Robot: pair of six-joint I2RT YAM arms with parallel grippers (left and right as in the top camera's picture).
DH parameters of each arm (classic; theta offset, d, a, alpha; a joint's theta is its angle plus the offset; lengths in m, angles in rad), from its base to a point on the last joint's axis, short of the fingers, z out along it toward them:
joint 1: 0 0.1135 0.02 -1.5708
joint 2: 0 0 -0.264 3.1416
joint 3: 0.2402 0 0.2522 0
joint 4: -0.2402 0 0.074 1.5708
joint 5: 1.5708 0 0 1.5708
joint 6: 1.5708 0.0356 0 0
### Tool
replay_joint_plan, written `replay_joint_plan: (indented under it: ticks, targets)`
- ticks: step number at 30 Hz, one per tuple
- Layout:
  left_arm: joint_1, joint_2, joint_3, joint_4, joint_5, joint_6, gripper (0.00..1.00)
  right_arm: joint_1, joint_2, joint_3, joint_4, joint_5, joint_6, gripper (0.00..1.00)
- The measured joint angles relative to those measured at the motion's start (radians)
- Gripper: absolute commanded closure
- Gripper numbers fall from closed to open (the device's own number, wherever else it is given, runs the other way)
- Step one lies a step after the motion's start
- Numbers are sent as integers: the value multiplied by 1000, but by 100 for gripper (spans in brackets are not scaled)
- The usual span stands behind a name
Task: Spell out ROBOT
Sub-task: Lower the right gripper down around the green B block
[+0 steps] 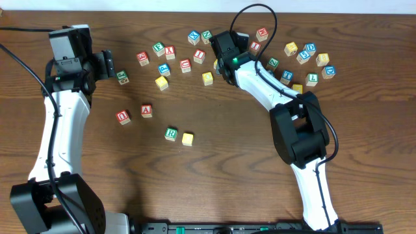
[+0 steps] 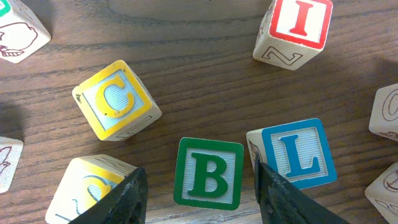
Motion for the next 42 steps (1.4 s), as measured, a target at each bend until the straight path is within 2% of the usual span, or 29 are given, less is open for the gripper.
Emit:
replay_joint_plan:
  ticks: [34,42]
  targets:
    - [0,0,0,0,0,0,9,-2,0,0,1,0,18,46]
    - [0,0,0,0,0,0,9,-23,0,0,-10,-73,18,47]
